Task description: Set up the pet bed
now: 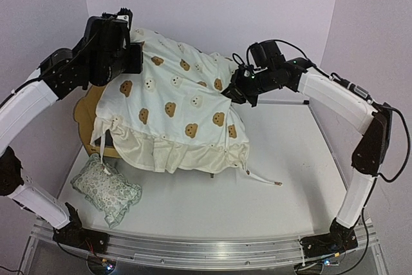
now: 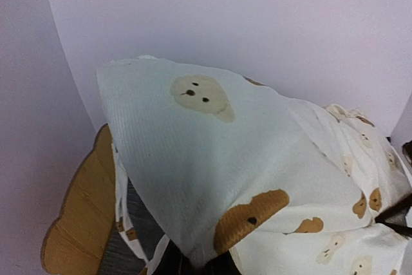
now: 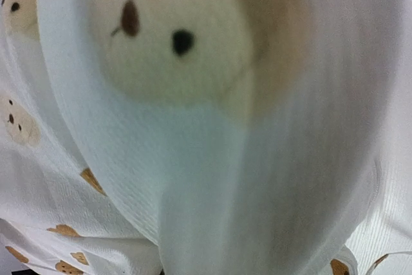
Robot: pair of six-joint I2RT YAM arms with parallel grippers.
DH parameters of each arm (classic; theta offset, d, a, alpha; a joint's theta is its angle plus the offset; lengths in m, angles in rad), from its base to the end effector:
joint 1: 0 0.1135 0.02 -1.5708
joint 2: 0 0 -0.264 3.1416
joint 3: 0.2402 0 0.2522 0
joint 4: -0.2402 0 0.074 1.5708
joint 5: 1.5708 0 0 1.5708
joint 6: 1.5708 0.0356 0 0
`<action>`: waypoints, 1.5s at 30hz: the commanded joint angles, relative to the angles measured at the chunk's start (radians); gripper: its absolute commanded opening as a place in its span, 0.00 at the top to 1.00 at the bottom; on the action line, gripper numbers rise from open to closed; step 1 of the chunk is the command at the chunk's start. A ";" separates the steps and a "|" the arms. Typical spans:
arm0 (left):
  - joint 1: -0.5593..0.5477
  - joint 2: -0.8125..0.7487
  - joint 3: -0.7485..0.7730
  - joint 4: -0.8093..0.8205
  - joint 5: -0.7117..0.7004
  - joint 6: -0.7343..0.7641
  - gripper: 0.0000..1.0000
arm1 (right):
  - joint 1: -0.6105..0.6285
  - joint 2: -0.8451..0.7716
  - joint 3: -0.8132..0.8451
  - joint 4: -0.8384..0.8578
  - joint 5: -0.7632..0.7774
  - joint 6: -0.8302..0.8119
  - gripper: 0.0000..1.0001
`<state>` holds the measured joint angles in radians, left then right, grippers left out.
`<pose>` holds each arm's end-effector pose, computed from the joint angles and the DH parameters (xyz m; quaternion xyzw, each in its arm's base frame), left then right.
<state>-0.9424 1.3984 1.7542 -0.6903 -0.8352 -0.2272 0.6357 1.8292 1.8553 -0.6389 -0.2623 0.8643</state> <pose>0.1835 -0.2077 0.4830 0.0406 0.7801 -0.0168 0.6242 0.3320 0.2565 0.3728 0.0405 0.8810 0.3964 0.2552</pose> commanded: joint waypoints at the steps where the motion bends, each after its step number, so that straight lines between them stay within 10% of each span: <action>1: 0.140 0.058 0.089 0.144 0.028 0.168 0.96 | 0.020 0.083 0.146 0.042 0.046 0.043 1.00; 17: 0.576 0.293 0.184 0.072 0.302 0.139 1.00 | 0.091 0.342 0.347 0.044 0.081 0.095 1.00; 40: 0.644 0.444 0.124 0.065 0.204 0.088 0.96 | 0.063 0.590 0.461 0.102 0.318 -0.032 1.00; 45: 0.676 0.474 0.174 -0.013 0.182 -0.029 0.42 | 0.047 0.588 0.430 0.197 0.263 -0.088 0.31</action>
<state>-0.3279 1.8815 1.8713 -0.7155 -0.5668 -0.1568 0.7164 2.4089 2.2959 -0.4878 -0.0239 0.8358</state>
